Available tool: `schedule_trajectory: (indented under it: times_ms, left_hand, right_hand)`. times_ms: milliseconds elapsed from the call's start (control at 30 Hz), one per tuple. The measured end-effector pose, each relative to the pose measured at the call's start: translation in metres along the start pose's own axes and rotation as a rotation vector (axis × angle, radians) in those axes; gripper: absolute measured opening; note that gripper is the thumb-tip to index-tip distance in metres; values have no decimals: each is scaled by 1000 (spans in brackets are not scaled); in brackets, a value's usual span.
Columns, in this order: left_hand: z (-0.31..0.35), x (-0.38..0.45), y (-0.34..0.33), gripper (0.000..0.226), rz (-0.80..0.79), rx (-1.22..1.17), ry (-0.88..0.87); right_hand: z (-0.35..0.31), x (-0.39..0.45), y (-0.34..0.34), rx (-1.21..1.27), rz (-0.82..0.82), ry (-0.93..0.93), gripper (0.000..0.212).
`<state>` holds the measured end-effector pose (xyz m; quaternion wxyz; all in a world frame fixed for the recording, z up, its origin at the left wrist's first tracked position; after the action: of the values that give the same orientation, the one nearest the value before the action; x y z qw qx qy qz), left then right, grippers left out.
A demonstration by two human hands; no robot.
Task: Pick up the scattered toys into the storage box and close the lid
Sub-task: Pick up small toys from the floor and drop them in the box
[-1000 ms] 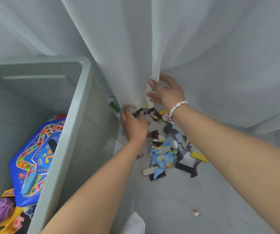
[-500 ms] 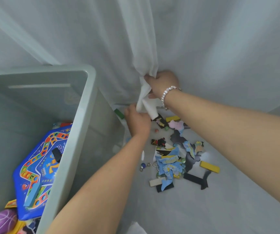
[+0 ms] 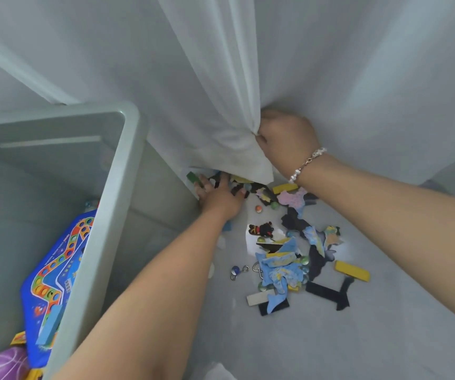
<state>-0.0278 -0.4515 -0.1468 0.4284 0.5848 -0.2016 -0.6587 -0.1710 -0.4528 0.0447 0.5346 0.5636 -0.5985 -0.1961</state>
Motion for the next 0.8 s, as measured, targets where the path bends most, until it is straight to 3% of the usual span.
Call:
schedule_trajectory:
  times_ms: [233, 367, 433, 567, 733, 800]
  left_hand:
    - [7, -20, -20, 67, 77, -19, -128]
    - [14, -44, -34, 60, 109, -61, -189]
    - [15, -55, -42, 55, 138, -74, -232]
    - [13, -75, -52, 42, 204, -65, -232]
    - [25, -94, -42, 62, 361, -80, -252]
    - [33, -81, -49, 60, 244, -1, -260]
  right_hand:
    - [2, 0, -3, 0, -23, -18, 8]
    - [17, 2, -3, -60, -100, -169, 6]
    - [12, 1, 5, -58, -54, -128, 21]
    - [6, -4, 36, -114, 139, 2, 10]
    - [19, -11, 46, -141, 99, -35, 18]
    - [30, -15, 47, -110, 47, -98, 15]
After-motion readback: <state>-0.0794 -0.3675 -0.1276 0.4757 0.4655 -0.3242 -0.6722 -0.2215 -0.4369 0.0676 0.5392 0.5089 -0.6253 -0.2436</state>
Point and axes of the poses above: each hand's wrist, its own x-axis towards the middle knuckle, its own y-axis out of the back of the hand, z = x × y, the point moved 9 cm from there along x, towards the middle knuckle, and after that the axes turned 6 degrees about -z, right-handed, at the moved point
